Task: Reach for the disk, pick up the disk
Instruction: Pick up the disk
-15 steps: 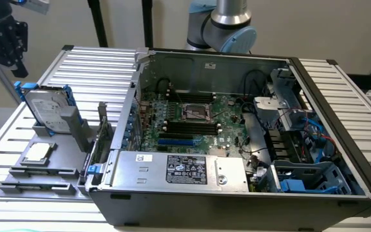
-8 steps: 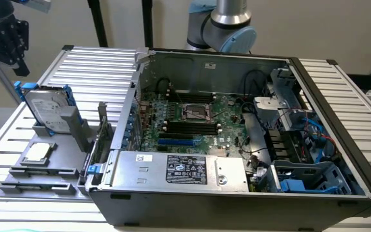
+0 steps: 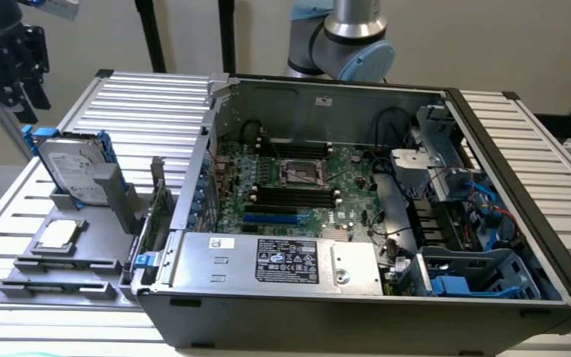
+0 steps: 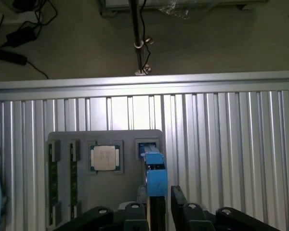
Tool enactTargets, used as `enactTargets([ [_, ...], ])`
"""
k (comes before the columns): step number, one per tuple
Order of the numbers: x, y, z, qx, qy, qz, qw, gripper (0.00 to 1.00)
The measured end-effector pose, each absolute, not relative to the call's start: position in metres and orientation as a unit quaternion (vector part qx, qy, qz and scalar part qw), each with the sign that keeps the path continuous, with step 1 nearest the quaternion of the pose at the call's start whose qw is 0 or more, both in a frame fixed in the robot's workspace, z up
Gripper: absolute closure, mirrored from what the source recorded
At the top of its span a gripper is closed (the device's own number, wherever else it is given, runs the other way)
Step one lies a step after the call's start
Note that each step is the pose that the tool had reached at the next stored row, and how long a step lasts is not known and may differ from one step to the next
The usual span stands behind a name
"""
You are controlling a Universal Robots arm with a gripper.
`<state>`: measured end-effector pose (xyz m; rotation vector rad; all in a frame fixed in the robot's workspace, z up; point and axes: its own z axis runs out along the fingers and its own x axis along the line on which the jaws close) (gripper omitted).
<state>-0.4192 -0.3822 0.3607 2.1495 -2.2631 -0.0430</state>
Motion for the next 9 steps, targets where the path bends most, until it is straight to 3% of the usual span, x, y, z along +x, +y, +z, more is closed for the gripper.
enactTargets([
  [4, -0.419, -0.382, 0.356, 0.689, -0.725, -0.014, 0.01, 0.47],
  [9, -0.419, -0.382, 0.347, 0.689, -0.725, -0.014, 0.01, 0.4],
])
